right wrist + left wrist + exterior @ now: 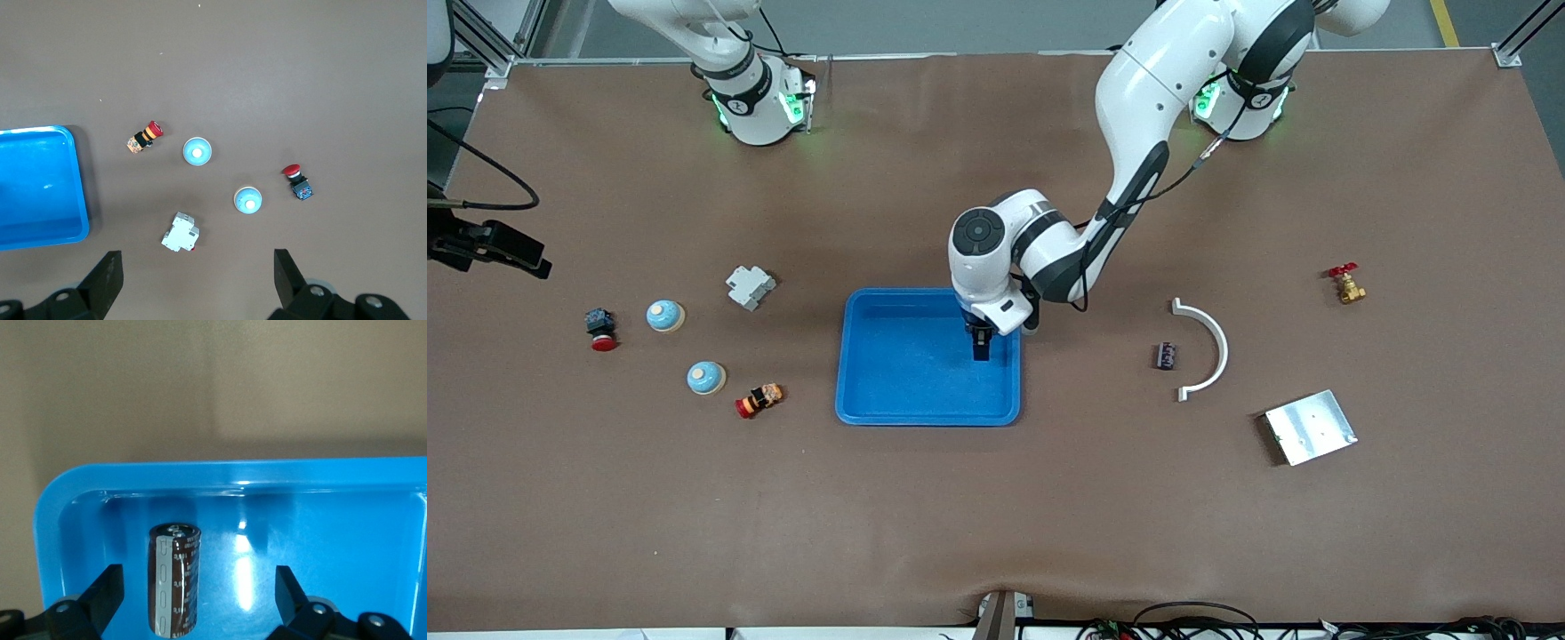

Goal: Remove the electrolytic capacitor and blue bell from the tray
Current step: 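Grasp the second capacitor in the tray with the left gripper and lift, then carry the capacitor with the left gripper toward the white arc, then lower the capacitor inside the white arc and open the left gripper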

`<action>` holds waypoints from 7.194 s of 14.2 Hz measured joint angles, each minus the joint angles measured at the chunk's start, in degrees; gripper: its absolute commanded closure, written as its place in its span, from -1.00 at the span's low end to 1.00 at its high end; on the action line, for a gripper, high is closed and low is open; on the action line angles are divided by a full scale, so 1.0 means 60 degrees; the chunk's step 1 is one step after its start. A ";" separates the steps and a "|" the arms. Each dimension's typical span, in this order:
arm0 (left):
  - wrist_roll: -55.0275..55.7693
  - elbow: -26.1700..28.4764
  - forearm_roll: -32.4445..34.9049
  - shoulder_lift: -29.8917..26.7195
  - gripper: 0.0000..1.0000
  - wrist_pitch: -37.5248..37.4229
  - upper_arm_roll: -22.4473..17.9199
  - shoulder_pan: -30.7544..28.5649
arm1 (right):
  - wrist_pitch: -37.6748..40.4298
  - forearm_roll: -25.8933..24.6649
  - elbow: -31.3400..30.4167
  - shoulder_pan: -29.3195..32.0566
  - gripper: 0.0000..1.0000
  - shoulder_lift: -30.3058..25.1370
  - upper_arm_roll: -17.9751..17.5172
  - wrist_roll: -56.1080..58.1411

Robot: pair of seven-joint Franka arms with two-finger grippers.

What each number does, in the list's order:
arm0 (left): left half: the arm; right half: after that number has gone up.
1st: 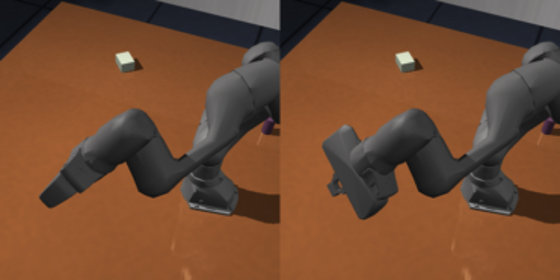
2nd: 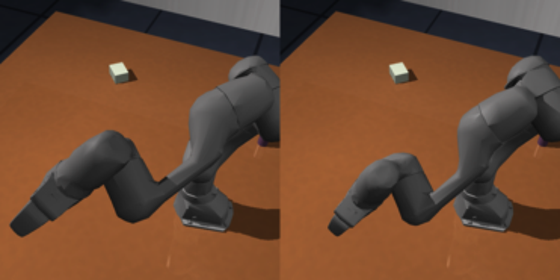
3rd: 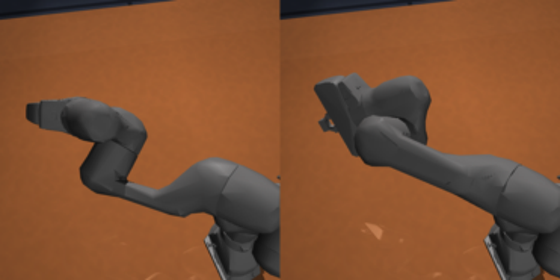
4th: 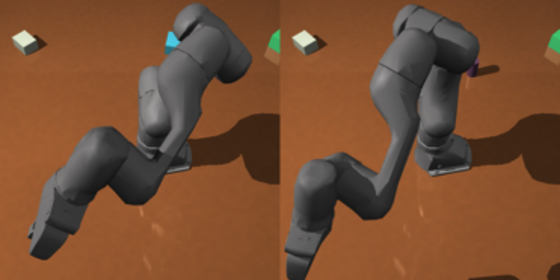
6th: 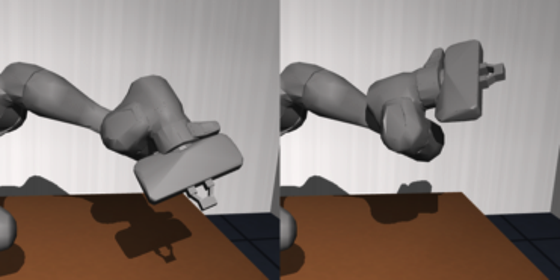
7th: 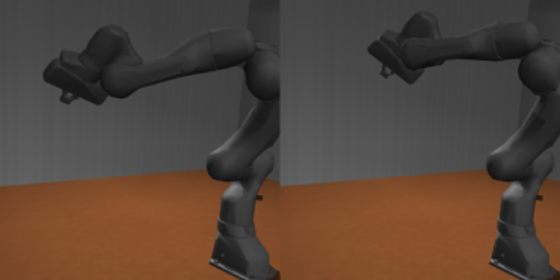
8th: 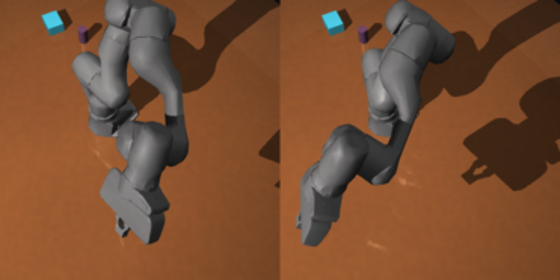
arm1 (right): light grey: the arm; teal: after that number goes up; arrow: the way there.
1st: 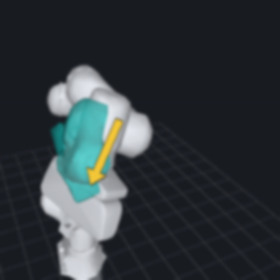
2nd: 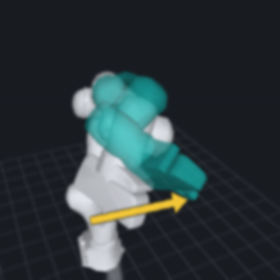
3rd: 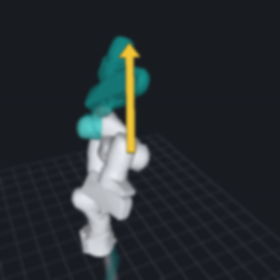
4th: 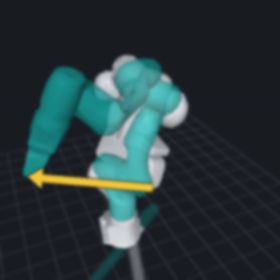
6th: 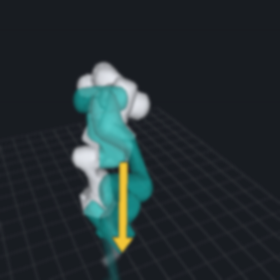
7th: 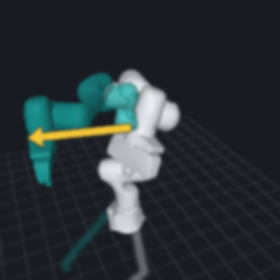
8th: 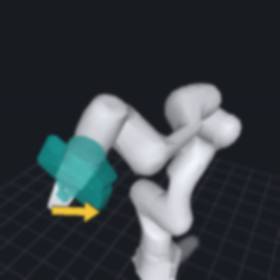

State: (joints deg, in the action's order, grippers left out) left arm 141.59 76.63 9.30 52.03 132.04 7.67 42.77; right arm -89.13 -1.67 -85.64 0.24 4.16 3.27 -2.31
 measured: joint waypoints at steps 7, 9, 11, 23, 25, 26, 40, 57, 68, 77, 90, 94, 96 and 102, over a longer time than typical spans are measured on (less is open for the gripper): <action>-0.0169 -0.0011 0.0001 0.0052 0.09 0.0009 -0.0006 0.0048 | 0.0504 0.0192 0.0066 0.0012 -1.00 -0.0068 0.0301 -0.0047; -0.0209 -0.0023 0.0001 0.0053 0.53 0.0014 -0.0008 0.0116 | 0.0631 0.0333 0.0181 0.0003 -1.00 -0.0072 0.0299 -0.0051; -0.0215 -0.0067 0.0001 0.0053 1.00 0.0015 -0.0009 0.0141 | 0.0652 0.0375 0.0451 -0.0004 -1.00 -0.0077 0.0277 -0.0071; -0.2324 -0.0345 0.0009 -0.0355 1.00 -0.0612 -0.0094 0.0105 | 0.0691 0.0427 0.0571 0.0073 -1.00 -0.0074 0.0336 -0.0119; -0.3492 -0.0349 0.0025 -0.0593 1.00 -0.0784 -0.0163 0.0105 | 0.0696 0.0431 0.0571 0.0072 -1.00 -0.0074 0.0331 -0.0119; -0.4123 -0.0350 0.0079 -0.0690 1.00 -0.0817 -0.0223 0.0097 | 0.0701 0.0431 0.0571 0.0073 -1.00 -0.0074 0.0331 -0.0120; -1.1309 0.2367 0.0195 -0.3190 1.00 -0.1318 -0.0078 -0.1910 | 0.0722 0.0430 0.0572 0.0074 -1.00 -0.0074 0.0338 -0.0121; -2.1958 0.7347 -0.0185 -0.5778 1.00 0.0458 0.2971 -0.9117 | 0.0742 0.0430 0.0575 0.0074 -1.00 -0.0074 0.0321 -0.0121; -2.2487 0.8896 0.0831 -0.5759 1.00 0.3023 0.2973 -1.0266 | 0.0744 0.0430 0.0575 0.0074 -1.00 -0.0074 0.0331 -0.0121; -2.2915 0.8892 0.0833 -0.4990 1.00 0.3121 0.2973 -1.0565 | 0.0756 0.0430 0.0575 0.0107 -1.00 -0.0072 0.0367 -0.0124; -2.2915 0.8852 0.0844 -0.4688 1.00 0.3122 0.2971 -1.0756 | 0.0757 0.0430 0.0575 0.0121 -1.00 -0.0071 0.0379 -0.0124; -2.2919 0.8781 0.0956 -0.4593 -1.00 0.3121 0.2974 -1.0756 | 0.0760 0.0430 0.0575 0.0138 -1.00 -0.0070 0.0391 -0.0125; -2.2919 0.8730 0.1149 -0.4536 -1.00 0.3125 0.2974 -1.0757 | 0.0762 0.0430 0.0575 0.0179 -1.00 -0.0070 0.0399 -0.0124; -2.2842 0.8501 0.1203 -0.4529 -1.00 0.3125 0.2973 -1.0766 | 0.0763 0.0430 0.0574 0.0236 -1.00 -0.0069 0.0399 -0.0123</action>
State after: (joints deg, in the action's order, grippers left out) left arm 4.54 127.64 16.52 24.85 150.80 25.51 -21.83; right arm -84.55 0.91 -82.19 1.65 3.74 5.66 -3.05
